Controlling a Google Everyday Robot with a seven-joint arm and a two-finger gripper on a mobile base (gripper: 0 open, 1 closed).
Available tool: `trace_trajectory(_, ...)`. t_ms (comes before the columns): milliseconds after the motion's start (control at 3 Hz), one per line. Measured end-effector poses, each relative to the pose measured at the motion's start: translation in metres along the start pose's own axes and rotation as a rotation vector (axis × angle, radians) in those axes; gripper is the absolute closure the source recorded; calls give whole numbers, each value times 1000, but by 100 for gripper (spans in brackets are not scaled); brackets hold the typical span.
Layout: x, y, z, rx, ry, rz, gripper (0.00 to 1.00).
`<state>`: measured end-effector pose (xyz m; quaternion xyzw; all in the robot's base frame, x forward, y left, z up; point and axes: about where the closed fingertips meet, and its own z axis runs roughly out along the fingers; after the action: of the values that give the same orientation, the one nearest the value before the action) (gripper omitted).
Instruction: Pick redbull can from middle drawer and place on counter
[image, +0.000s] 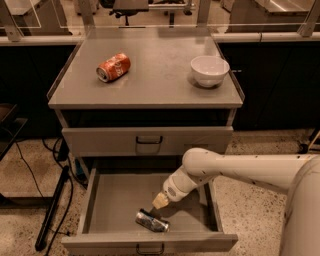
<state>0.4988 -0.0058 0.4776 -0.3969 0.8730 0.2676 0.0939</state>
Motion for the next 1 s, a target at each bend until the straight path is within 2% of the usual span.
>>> trace_trajectory(1000, 0, 0, 0, 0, 0, 0, 3)
